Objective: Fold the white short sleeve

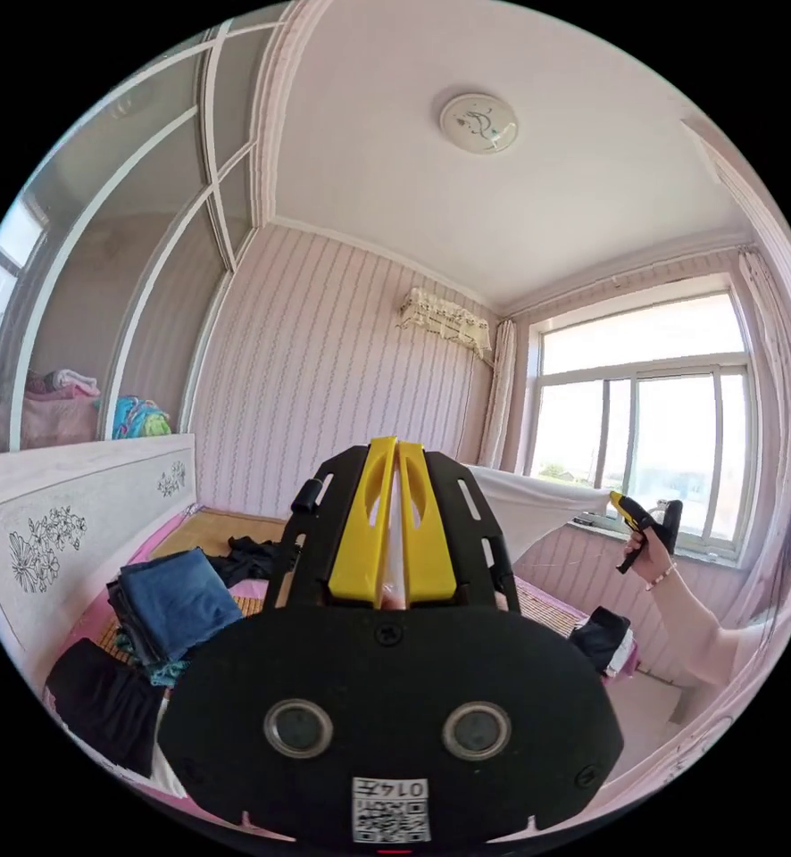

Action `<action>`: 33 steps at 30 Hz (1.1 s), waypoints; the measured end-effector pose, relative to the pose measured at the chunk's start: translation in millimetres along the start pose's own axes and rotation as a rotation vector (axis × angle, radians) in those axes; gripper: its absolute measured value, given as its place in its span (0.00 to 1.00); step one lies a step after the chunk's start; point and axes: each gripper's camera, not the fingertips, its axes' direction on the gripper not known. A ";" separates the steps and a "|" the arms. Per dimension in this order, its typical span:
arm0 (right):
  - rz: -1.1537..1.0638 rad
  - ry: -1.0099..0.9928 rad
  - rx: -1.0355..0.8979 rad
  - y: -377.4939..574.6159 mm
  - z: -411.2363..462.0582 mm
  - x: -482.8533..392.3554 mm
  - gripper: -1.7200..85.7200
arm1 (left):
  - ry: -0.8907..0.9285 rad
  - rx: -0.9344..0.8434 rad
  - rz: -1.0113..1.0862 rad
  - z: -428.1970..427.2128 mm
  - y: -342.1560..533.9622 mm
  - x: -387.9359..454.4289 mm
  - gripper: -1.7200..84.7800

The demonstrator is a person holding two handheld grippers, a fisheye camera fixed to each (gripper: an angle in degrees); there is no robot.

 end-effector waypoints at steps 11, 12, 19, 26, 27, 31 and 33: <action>-0.116 -0.099 -0.132 -61.7 -44.5 -72.7 0.02 | -0.036 0.131 0.116 -84.5 -43.5 12.8 0.01; -0.093 -0.096 -0.189 -47.0 -33.4 -70.0 0.02 | -0.013 0.012 0.147 -61.3 -28.7 14.4 0.01; 0.096 -0.120 -0.349 40.1 9.1 -49.3 0.02 | 0.207 -0.499 0.038 70.8 188.6 32.3 0.01; 0.064 -0.168 -0.311 34.3 35.6 -74.2 0.02 | 0.357 -0.656 -0.120 109.8 321.1 80.0 0.06; 0.056 -0.187 -0.307 31.5 42.9 -82.9 0.02 | 0.394 -0.661 -0.134 113.1 327.8 89.3 0.07; -0.008 -0.229 -0.286 26.4 66.8 -118.7 0.02 | 0.392 -0.600 -0.025 111.1 316.9 127.8 0.10; -0.032 -0.245 -0.274 28.1 75.6 -131.9 0.02 | 0.319 -0.542 0.018 109.1 311.5 143.4 0.11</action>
